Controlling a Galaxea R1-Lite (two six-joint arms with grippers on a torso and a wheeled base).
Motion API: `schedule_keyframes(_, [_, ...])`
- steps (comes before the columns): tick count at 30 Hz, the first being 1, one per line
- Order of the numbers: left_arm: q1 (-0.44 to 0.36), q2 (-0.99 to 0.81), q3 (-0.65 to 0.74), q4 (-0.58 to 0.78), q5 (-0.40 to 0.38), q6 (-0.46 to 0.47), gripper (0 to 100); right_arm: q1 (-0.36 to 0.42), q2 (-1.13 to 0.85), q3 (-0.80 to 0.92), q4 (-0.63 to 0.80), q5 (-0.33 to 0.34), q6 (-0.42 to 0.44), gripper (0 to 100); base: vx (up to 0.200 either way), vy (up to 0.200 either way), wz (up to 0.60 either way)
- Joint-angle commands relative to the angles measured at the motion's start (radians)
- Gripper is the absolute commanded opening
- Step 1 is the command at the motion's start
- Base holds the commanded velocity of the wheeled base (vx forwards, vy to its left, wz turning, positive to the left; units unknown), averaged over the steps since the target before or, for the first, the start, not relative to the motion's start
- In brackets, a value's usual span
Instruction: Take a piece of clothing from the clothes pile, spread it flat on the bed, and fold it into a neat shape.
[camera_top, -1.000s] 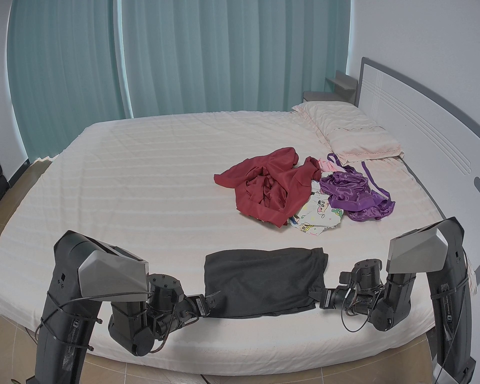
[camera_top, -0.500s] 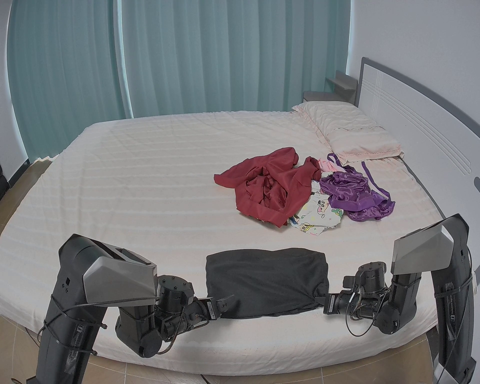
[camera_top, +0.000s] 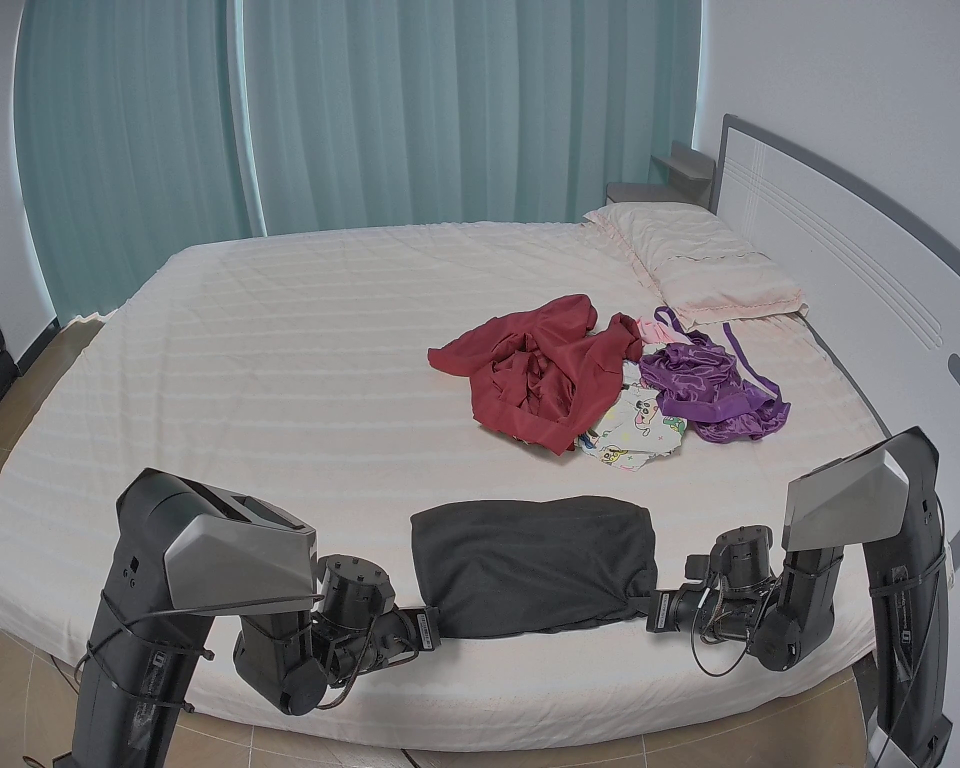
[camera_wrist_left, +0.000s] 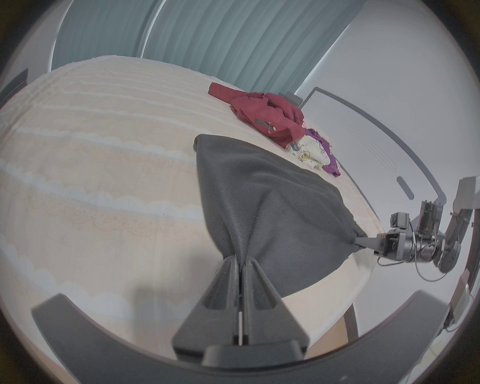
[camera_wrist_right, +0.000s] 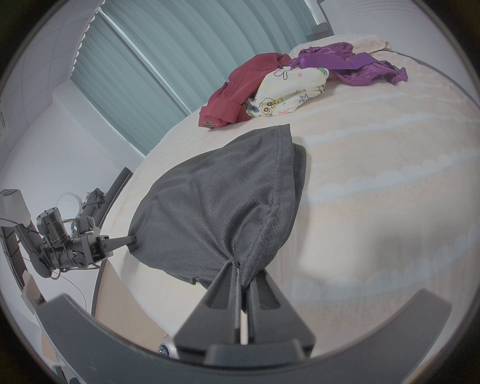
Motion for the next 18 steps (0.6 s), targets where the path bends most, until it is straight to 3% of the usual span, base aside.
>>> schedule_keyframes(1, [0.002, -0.025, 0.036, 0.002, 0.004, 0.026, 0, 0.002, -0.014, 0.026, -0.002, 0.000, 0.000, 0, 0.000, 0.000, 0.00])
schedule_keyframes(5, [0.002, -0.051, 0.043, 0.028, 0.002, 0.024, 0, 0.001, -0.037, 0.041, -0.001, 0.002, -0.001, 0, 0.000, 0.000, 0.00])
schedule_keyframes(13, [0.023, -0.167, 0.013, 0.298, -0.002, 0.023, 0, 0.002, -0.088, 0.095, 0.013, 0.002, -0.027, 0, 0.000, 0.000, 0.00])
schedule_keyframes(18, [0.023, -0.173, 0.000, 0.330, -0.004, 0.016, 0, 0.019, -0.088, 0.104, 0.030, 0.002, -0.031, 0, 0.000, 0.000, 0.00])
